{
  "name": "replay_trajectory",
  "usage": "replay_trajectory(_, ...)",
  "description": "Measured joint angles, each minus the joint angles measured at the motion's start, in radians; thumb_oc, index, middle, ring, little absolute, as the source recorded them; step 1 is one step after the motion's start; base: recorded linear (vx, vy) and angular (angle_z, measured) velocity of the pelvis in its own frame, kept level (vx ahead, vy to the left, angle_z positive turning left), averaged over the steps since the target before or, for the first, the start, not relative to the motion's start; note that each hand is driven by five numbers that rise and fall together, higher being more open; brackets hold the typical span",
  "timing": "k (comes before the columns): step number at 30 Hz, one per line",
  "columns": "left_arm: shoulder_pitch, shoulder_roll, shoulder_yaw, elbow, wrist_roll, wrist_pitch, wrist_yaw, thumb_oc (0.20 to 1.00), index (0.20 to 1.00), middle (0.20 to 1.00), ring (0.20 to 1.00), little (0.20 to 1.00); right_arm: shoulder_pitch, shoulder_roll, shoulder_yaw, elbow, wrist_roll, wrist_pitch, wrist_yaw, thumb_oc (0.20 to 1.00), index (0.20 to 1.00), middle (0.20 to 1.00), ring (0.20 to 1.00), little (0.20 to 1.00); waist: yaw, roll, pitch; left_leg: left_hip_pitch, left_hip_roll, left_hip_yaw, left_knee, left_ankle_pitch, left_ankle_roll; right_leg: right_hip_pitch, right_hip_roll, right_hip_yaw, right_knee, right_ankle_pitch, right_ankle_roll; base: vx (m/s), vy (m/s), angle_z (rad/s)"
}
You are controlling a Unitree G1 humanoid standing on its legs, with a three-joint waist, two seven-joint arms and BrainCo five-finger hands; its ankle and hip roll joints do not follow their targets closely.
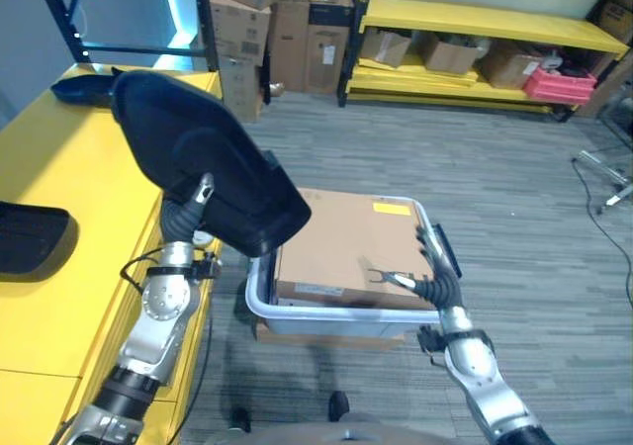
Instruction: Move parts from the plastic box to the shelf.
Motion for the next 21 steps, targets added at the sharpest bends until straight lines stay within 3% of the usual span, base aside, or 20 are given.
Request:
replay_trajectory(2, 0.001, 0.014, 0.001, 0.003, 0.026, -0.013, 0.001, 0.200, 0.200, 0.200, 0.200, 0.200, 0.021, 0.004, 0.003, 0.135, 0.043, 0.050, 0.030, 1.000, 1.000, 1.000, 1.000, 1.000, -0.002, -0.001, 0.010, -0.004, 0.000, -0.001, 0.000, 0.003, 0.004, -0.014, -0.004, 0.005, 0.018, -0.006, 0.003, 0.01, -0.042, -0.01)
replay_trajectory(3, -0.001, 0.016, -0.001, 0.006, 0.029, -0.033, -0.004, 0.200, 0.200, 0.200, 0.200, 0.200, 0.017, 0.027, -0.003, 0.264, 0.064, 0.059, 0.088, 1.000, 1.000, 1.000, 1.000, 1.000, -0.008, 0.001, 0.017, -0.016, -0.001, -0.029, 0.000, 0.006, 0.007, -0.021, -0.007, 0.047, 0.049, -0.053, 0.001, 0.07, -0.150, 0.46)
replay_trajectory(4, -0.007, 0.015, -0.017, 0.006, 0.030, -0.051, -0.013, 0.200, 0.200, 0.200, 0.200, 0.200, 0.017, 0.054, 0.012, 0.383, 0.080, 0.117, 0.132, 1.000, 1.000, 1.000, 1.000, 1.000, -0.012, -0.008, 0.011, -0.029, 0.000, -0.077, 0.000, 0.009, 0.004, -0.029, 0.016, 0.082, 0.081, -0.112, 0.004, 0.05, -0.206, 1.04)
replay_trajectory(5, -0.024, 0.004, -0.040, 0.018, 0.024, -0.067, -0.043, 0.200, 0.200, 0.200, 0.200, 0.200, 0.025, 0.081, 0.018, 0.498, 0.085, 0.171, 0.219, 1.000, 1.000, 1.000, 1.000, 1.000, -0.010, 0.007, 0.016, -0.058, 0.011, -0.165, 0.000, 0.018, 0.007, -0.019, 0.064, 0.150, 0.099, -0.144, -0.011, 0.06, -0.373, 1.55)
replay_trajectory(6, -0.038, -0.017, -0.069, 0.029, 0.023, -0.071, -0.061, 0.200, 0.200, 0.200, 0.200, 0.200, 0.030, 0.104, 0.028, 0.596, 0.095, 0.212, 0.270, 1.000, 1.000, 1.000, 1.000, 1.000, -0.004, 0.009, 0.016, -0.072, 0.014, -0.210, 0.001, 0.018, 0.008, -0.008, 0.089, 0.159, 0.105, -0.162, -0.030, -0.01, -0.344, 1.89)
replay_trajectory(7, -0.051, -0.023, -0.106, 0.039, 0.016, -0.077, -0.097, 0.200, 0.200, 0.200, 0.200, 0.200, 0.002, 0.123, 0.107, 0.773, 0.103, 0.233, 0.325, 1.000, 1.000, 1.000, 1.000, 1.000, 0.015, 0.017, 0.011, -0.100, 0.019, -0.300, 0.001, 0.026, 0.007, 0.007, 0.127, 0.178, 0.096, -0.185, -0.062, -0.01, -0.382, 1.83)
replay_trajectory(10, -0.057, -0.014, -0.122, 0.028, -0.021, -0.075, -0.150, 0.200, 0.200, 0.200, 0.200, 0.200, -0.104, 0.174, 0.133, 1.093, 0.114, 0.324, 0.399, 1.000, 1.000, 1.000, 1.000, 1.000, 0.110, 0.032, 0.021, -0.119, 0.055, -0.368, 0.006, 0.066, -0.013, 0.087, 0.172, 0.086, -0.010, -0.137, -0.096, -0.06, -0.349, 1.14)
replay_trajectory(13, -0.030, -0.006, -0.108, -0.031, -0.032, -0.047, -0.160, 0.200, 0.200, 0.200, 0.200, 0.200, -0.175, 0.158, 0.117, 1.104, 0.122, 0.442, 0.446, 1.000, 1.000, 1.000, 1.000, 1.000, 0.158, 0.071, 0.042, -0.139, 0.075, -0.429, 0.023, 0.098, -0.030, 0.112, 0.211, 0.011, -0.009, -0.148, -0.121, -0.13, -0.245, 0.71)
replay_trajectory(14, -0.004, -0.010, -0.091, -0.058, -0.032, -0.030, -0.168, 0.200, 0.200, 0.200, 0.200, 0.200, -0.181, 0.149, 0.110, 1.111, 0.122, 0.473, 0.468, 1.000, 1.000, 1.000, 1.000, 1.000, 0.163, 0.089, 0.052, -0.161, 0.071, -0.447, 0.066, 0.127, -0.113, 0.116, 0.214, -0.013, -0.010, -0.150, -0.124, -0.13, -0.112, 0.65)
replay_trajectory(15, 0.012, -0.007, -0.068, -0.068, -0.032, -0.016, -0.175, 0.200, 0.200, 0.200, 0.200, 0.200, -0.188, 0.149, 0.090, 1.120, 0.121, 0.503, 0.475, 1.000, 1.000, 1.000, 1.000, 1.000, 0.181, 0.097, 0.065, -0.192, 0.059, -0.448, 0.103, 0.143, -0.133, 0.111, 0.213, -0.023, -0.010, -0.150, -0.129, -0.19, -0.042, 0.65)
replay_trajectory(16, 0.017, -0.006, -0.041, -0.068, -0.032, 0.001, -0.179, 0.200, 0.200, 0.200, 0.200, 0.200, -0.188, 0.145, 0.088, 1.121, 0.119, 0.521, 0.477, 1.000, 1.000, 1.000, 1.000, 1.000, 0.199, 0.105, 0.084, -0.207, 0.048, -0.443, 0.114, 0.175, -0.135, 0.116, 0.207, -0.042, -0.011, -0.151, -0.137, -0.20, 0.011, 1.34)
replay_trajectory(17, -0.002, -0.012, -0.018, -0.060, -0.031, 0.026, -0.200, 0.200, 0.200, 0.200, 0.200, 0.200, -0.175, 0.132, 0.080, 1.100, 0.118, 0.540, 0.478, 1.000, 1.000, 1.000, 1.000, 1.000, 0.203, 0.132, 0.106, -0.208, 0.024, -0.354, 0.057, 0.300, -0.146, 0.134, 0.208, -0.140, 0.016, -0.165, -0.154, -0.28, 0.062, 1.76)
replay_trajectory(18, -0.019, -0.001, -0.015, -0.073, -0.031, 0.024, -0.212, 0.200, 0.200, 0.200, 0.200, 0.200, -0.166, 0.128, 0.073, 1.108, 0.116, 0.553, 0.477, 1.000, 1.000, 1.000, 1.000, 1.000, 0.199, 0.119, 0.125, -0.227, 0.028, -0.293, 0.059, 0.339, -0.142, 0.121, 0.173, -0.223, 0.039, -0.172, -0.177, -0.21, 0.112, 2.12)
replay_trajectory(19, -0.034, 0.034, -0.007, -0.061, -0.029, 0.023, -0.222, 0.200, 0.200, 0.200, 0.200, 0.200, -0.177, 0.137, 0.068, 1.084, 0.112, 0.570, 0.472, 1.000, 1.000, 1.000, 1.000, 1.000, 0.200, 0.065, 0.124, -0.280, 0.026, -0.028, 0.253, 0.172, -0.066, 0.139, 0.122, -0.278, -0.018, -0.149, -0.188, -0.22, 0.184, 1.26)
replay_trajectory(20, -0.034, 0.056, 0.004, -0.062, -0.026, 0.023, -0.223, 0.200, 0.200, 0.200, 0.200, 0.200, -0.194, 0.137, 0.048, 1.071, 0.112, 0.577, 0.472, 1.000, 1.000, 1.000, 1.000, 1.000, 0.201, 0.017, 0.125, -0.275, 0.017, 0.046, 0.343, 0.065, -0.040, 0.125, 0.072, -0.285, -0.017, -0.135, -0.201, -0.15, 0.210, 0.90)
replay_trajectory(21, -0.039, 0.066, 0.014, -0.062, -0.019, 0.023, -0.224, 0.200, 0.200, 0.200, 0.200, 0.200, -0.211, 0.134, 0.044, 1.071, 0.111, 0.577, 0.473, 1.000, 1.000, 1.000, 1.000, 1.000, 0.176, -0.012, 0.121, -0.261, 0.010, 0.079, 0.410, 0.001, -0.042, 0.122, 0.039, -0.308, -0.017, -0.128, -0.192, -0.15, 0.262, 1.24)
